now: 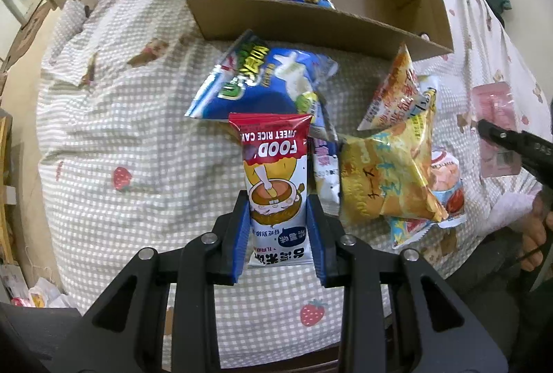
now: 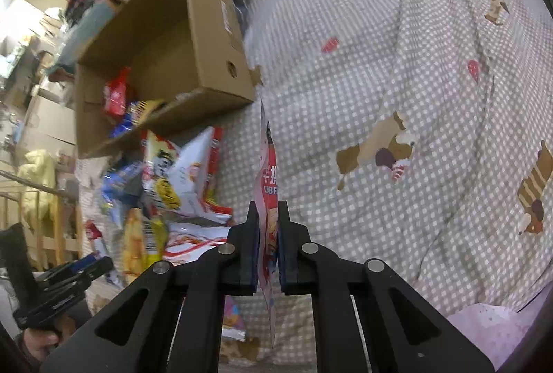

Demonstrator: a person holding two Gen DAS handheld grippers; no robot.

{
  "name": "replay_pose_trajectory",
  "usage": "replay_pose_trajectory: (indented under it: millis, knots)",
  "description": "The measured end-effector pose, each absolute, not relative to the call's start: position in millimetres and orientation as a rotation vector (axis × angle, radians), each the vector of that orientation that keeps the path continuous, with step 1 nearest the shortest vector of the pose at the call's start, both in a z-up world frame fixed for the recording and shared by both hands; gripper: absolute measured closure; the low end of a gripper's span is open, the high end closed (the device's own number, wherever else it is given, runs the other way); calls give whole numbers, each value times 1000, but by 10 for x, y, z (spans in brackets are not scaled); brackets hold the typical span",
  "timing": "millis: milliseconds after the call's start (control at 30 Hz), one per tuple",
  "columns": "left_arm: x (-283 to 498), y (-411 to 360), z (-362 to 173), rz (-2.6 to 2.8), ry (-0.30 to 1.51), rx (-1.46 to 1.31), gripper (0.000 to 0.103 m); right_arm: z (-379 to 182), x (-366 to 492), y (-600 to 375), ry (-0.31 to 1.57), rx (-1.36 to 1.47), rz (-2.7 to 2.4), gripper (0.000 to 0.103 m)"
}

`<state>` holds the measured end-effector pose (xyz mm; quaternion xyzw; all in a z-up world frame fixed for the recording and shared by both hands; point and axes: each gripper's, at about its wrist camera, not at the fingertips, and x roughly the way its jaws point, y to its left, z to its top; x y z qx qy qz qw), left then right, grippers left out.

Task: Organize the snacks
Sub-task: 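Carry the rice cake packet and pink packet over the cardboard box with both tools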

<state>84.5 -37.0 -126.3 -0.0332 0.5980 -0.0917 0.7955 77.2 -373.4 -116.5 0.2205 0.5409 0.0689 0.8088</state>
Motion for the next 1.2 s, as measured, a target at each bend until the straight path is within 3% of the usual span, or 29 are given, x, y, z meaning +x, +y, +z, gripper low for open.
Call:
replay_pose_trajectory:
  millis: [267, 733, 1200]
  knots:
    - [641, -31, -954, -164, 1181, -162, 76, -615, 570, -3716, 942, 488, 305, 95]
    - [866, -96, -354, -140, 1013, -103, 76, -480, 784, -3323, 871, 524, 402, 95]
    - [1449, -287, -222, -154, 982, -65, 76, -447, 1063, -3223, 858, 524, 433, 95]
